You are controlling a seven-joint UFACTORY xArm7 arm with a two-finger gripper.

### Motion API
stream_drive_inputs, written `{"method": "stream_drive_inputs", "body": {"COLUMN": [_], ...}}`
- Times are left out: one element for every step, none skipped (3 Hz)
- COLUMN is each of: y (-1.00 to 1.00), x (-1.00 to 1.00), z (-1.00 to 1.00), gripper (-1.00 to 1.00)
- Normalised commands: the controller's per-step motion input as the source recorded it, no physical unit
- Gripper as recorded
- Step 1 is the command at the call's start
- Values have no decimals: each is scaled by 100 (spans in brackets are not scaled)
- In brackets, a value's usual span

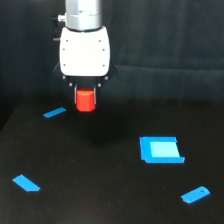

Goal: Pick up the red object from the table

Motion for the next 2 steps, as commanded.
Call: {"method": "stream_drive_inputs", "body": {"y": [9,3], "x": [11,3], "z": [17,21], "gripper": [-95,-98]}}
